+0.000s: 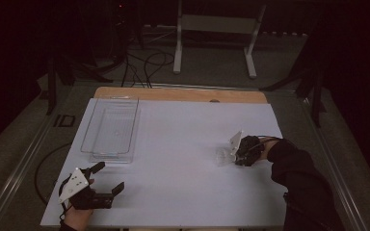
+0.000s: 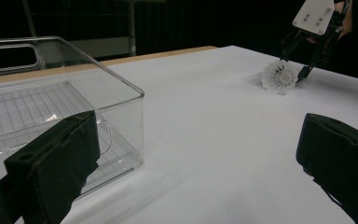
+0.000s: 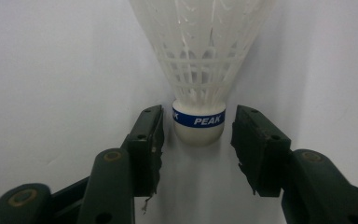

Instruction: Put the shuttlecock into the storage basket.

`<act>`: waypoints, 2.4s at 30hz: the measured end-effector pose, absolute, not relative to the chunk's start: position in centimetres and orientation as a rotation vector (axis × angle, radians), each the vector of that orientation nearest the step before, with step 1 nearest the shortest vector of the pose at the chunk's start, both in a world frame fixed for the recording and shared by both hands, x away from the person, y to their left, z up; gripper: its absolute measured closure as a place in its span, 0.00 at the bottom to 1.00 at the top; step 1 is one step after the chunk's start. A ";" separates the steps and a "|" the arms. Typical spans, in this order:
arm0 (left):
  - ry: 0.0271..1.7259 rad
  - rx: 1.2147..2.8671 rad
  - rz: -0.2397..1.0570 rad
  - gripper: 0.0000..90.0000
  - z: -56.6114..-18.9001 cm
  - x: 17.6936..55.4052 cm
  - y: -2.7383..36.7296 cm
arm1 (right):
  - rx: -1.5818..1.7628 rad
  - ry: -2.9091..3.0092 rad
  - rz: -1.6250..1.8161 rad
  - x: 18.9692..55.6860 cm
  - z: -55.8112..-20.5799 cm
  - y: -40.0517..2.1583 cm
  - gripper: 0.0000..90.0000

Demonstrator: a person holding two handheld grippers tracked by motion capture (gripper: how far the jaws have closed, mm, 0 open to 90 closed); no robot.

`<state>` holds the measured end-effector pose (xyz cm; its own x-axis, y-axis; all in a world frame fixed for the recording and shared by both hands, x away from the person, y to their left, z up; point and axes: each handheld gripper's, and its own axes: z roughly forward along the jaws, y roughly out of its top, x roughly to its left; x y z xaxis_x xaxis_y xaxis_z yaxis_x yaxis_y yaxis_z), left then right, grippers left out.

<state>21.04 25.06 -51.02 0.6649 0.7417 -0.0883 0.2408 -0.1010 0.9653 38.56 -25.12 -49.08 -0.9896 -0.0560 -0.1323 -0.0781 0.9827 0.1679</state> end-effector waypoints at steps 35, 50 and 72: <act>0.812 1.679 0.504 0.00 -51.1 21.2 24.9 | -0.110 3.072 0.325 36.6 -47.7 -22.9 0.73; 0.805 1.695 0.493 0.00 -51.1 21.2 24.5 | -0.109 3.123 0.329 33.9 -47.6 -21.2 0.73; 0.858 1.796 0.452 0.00 -51.0 21.7 23.9 | -0.093 3.110 0.365 30.3 -47.9 -19.4 0.73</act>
